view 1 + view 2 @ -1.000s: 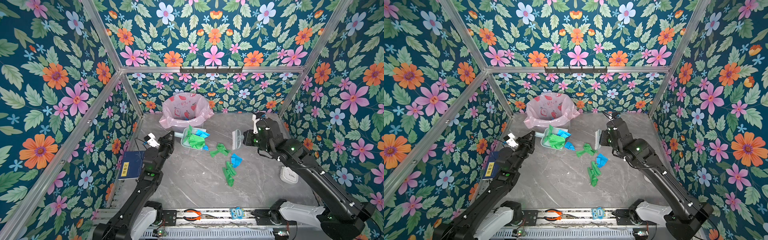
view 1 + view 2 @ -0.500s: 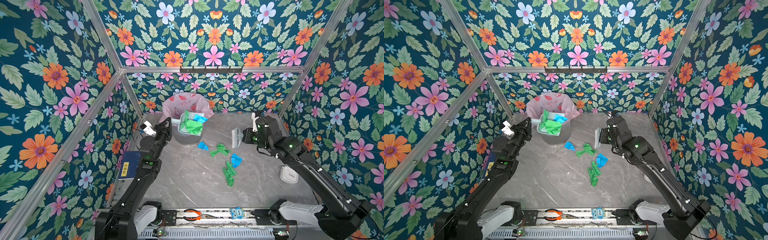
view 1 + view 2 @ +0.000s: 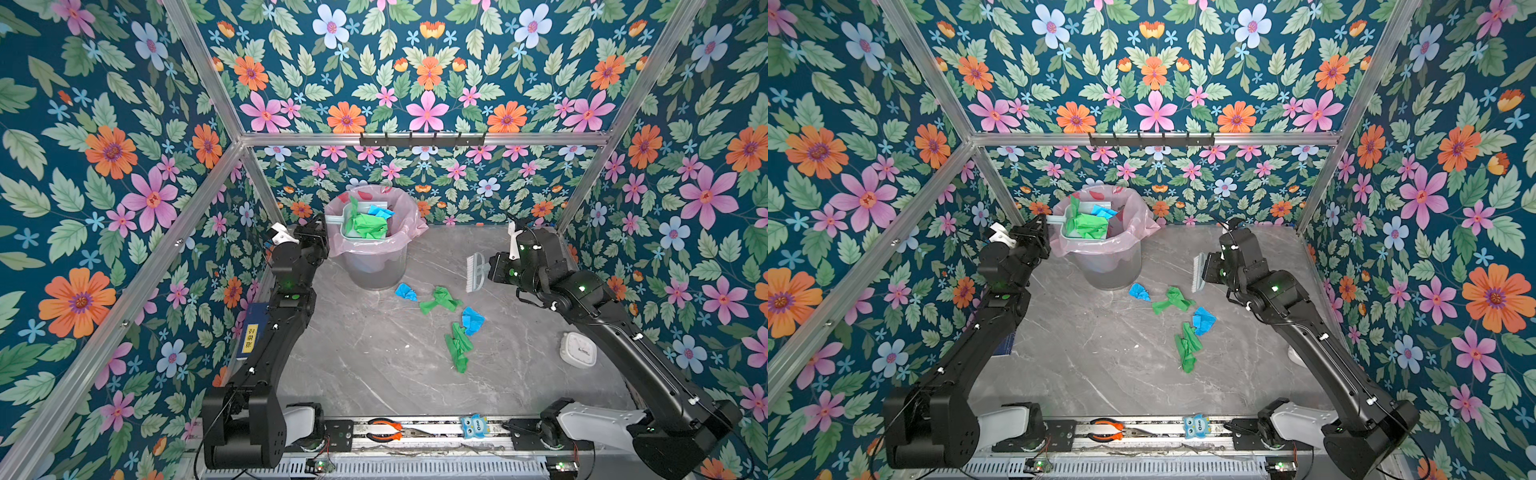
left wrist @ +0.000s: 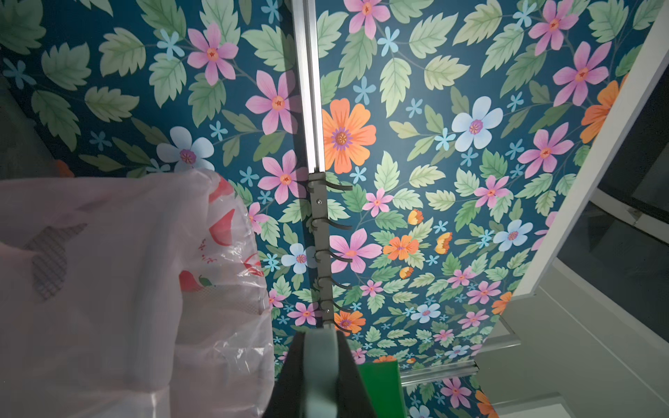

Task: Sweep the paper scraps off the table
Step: 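Tip the dustpan with the left gripper to pour scraps into the bin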

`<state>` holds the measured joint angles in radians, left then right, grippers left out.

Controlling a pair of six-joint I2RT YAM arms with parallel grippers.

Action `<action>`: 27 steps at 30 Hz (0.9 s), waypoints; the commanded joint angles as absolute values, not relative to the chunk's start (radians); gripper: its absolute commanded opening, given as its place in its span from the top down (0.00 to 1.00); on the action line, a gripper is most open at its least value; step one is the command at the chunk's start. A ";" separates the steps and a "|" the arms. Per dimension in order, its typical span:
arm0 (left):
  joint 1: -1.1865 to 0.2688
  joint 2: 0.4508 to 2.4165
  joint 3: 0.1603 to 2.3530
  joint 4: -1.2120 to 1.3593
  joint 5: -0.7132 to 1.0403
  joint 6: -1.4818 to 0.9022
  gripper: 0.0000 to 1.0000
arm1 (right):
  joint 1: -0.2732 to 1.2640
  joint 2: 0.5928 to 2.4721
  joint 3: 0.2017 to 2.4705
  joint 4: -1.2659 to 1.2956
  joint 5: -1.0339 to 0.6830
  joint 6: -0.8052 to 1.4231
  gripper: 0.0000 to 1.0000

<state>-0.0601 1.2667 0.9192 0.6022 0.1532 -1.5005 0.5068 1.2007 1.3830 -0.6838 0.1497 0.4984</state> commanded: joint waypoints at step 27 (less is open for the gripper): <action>-0.136 1.589 1.402 0.204 -0.126 -0.751 1.00 | 0.467 1.124 1.290 -0.648 0.116 0.505 1.00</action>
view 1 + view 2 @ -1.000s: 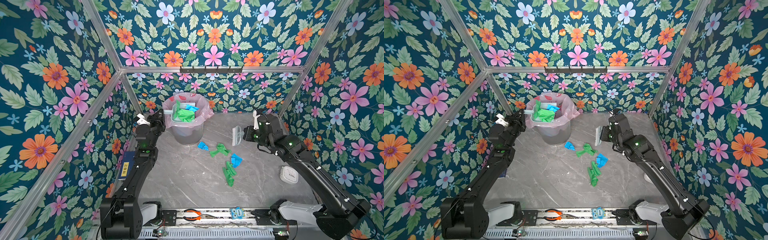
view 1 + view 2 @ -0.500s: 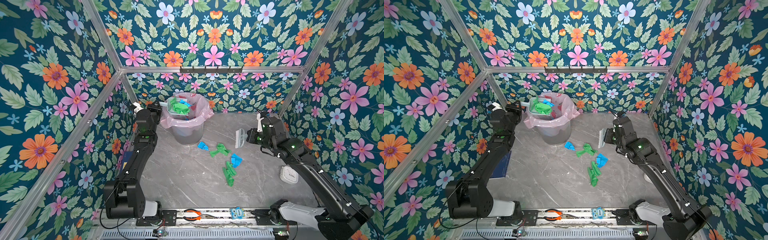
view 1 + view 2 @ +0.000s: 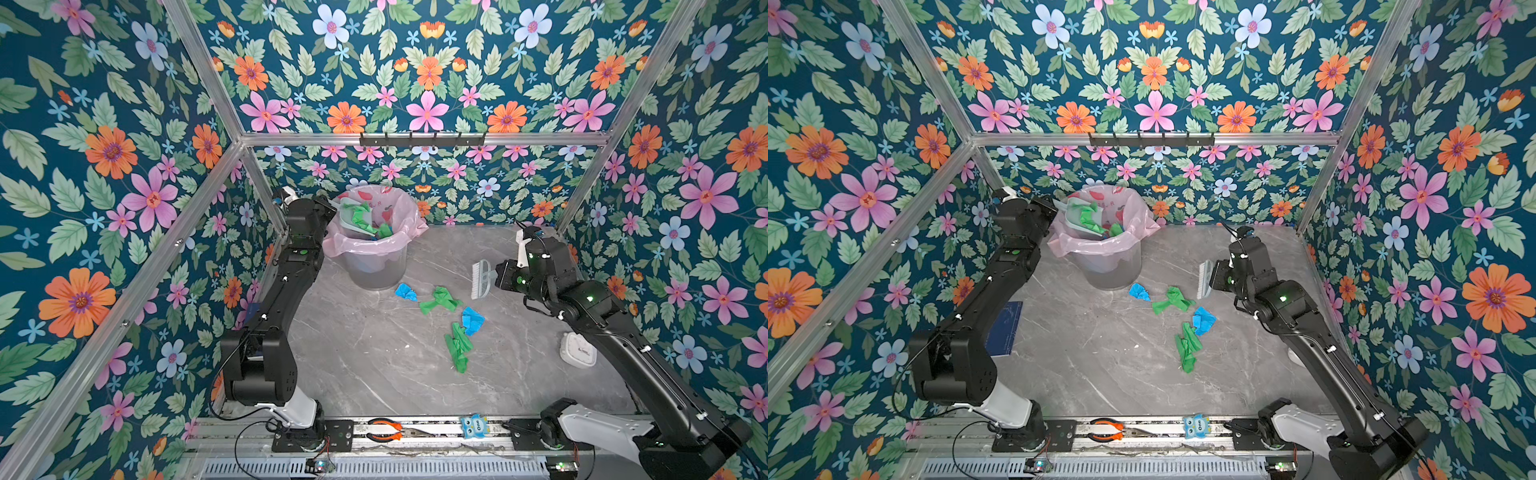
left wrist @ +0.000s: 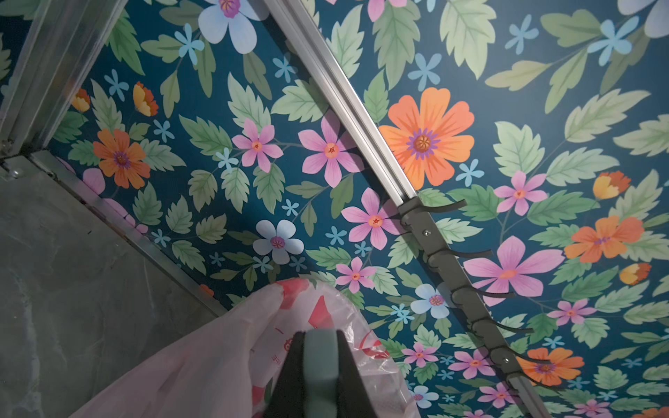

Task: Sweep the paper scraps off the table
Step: 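Tip the dustpan with the left gripper to pour scraps into the bin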

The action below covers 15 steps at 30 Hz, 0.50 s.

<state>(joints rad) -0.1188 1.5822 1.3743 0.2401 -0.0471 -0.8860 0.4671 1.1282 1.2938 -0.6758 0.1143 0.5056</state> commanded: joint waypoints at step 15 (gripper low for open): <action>-0.366 1.661 1.678 0.132 -0.423 -0.319 1.00 | 0.467 1.151 1.289 -0.645 0.103 0.470 1.00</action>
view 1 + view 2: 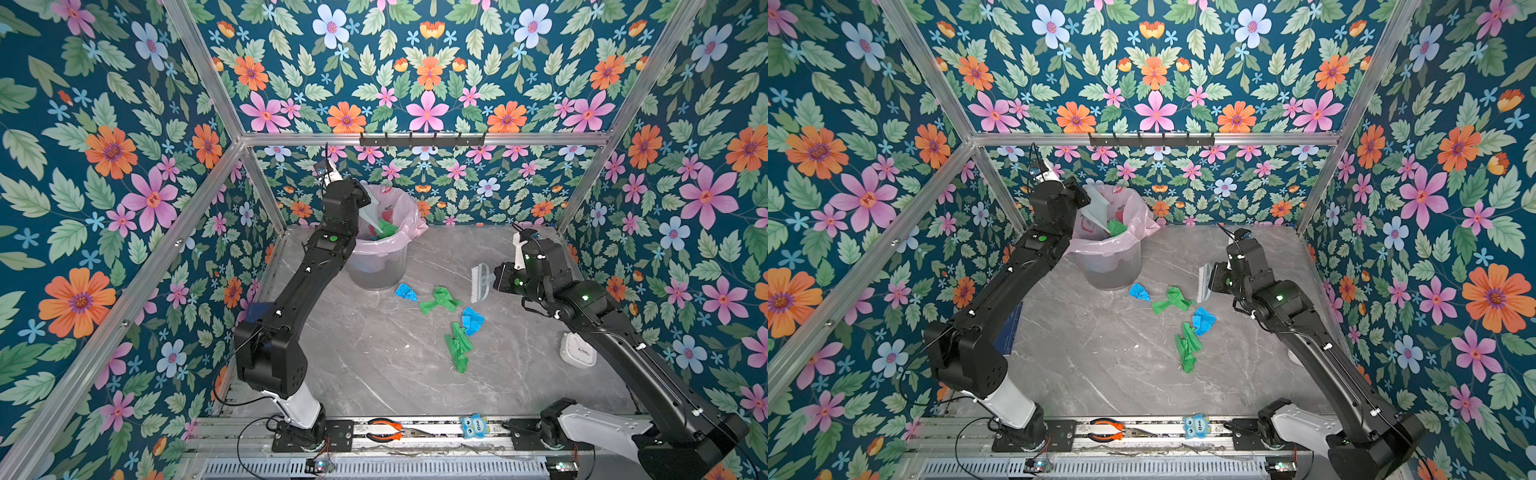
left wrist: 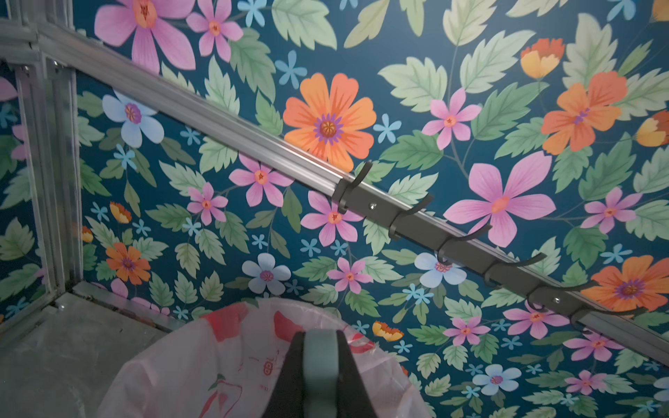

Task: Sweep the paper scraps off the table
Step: 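Tip the dustpan with the left gripper to pour scraps into the bin, then lower the empty dustpan with the left gripper beside the remaining scraps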

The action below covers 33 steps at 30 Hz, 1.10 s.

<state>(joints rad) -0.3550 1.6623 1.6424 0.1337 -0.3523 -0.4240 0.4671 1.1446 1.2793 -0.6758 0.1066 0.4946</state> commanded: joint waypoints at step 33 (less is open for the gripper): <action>-0.519 0.892 0.618 0.370 0.151 -0.998 1.00 | 0.413 1.229 1.215 -0.729 0.217 0.316 1.00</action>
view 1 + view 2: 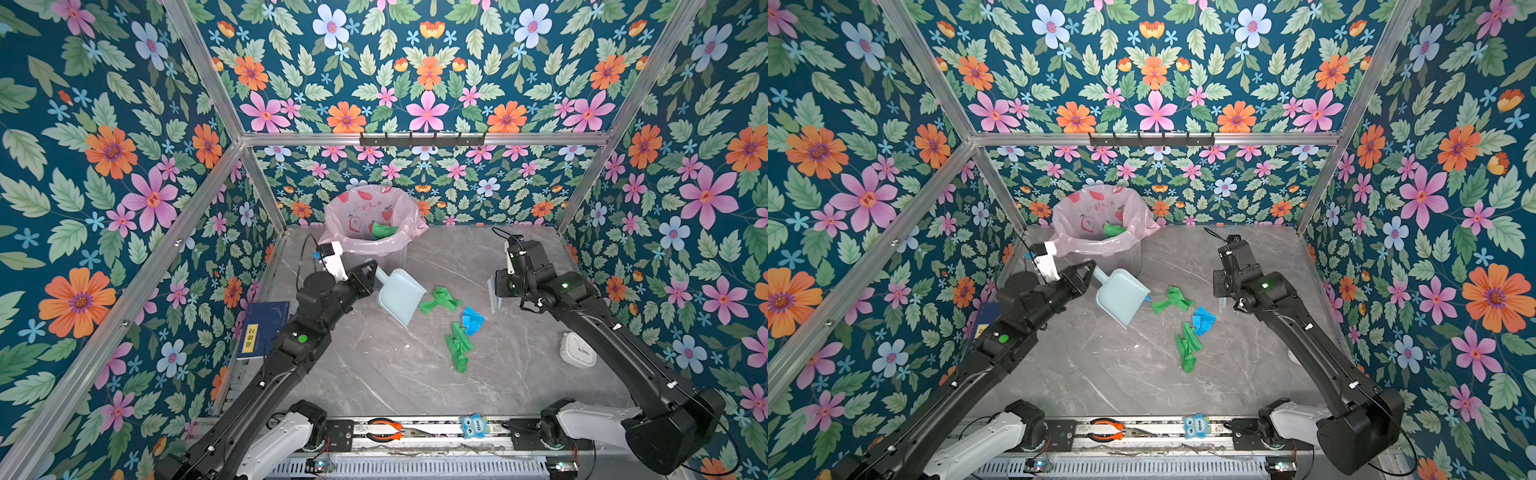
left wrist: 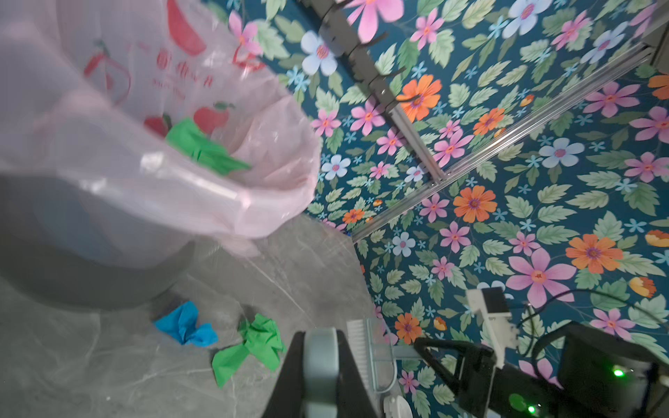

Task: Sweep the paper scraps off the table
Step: 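Lower the empty dustpan with the left gripper beside the remaining scraps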

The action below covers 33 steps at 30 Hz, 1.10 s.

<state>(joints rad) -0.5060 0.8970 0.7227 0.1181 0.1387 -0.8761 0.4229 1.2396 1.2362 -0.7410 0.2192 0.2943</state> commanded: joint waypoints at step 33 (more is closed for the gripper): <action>-0.754 1.804 0.242 1.674 -0.228 -0.978 1.00 | 0.393 1.178 0.973 -0.680 0.104 0.402 1.00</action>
<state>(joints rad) -0.7532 1.7855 0.2333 1.5993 -0.1970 -0.9936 0.3916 1.1896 0.9829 -0.6830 0.1215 0.3763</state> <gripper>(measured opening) 0.129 0.070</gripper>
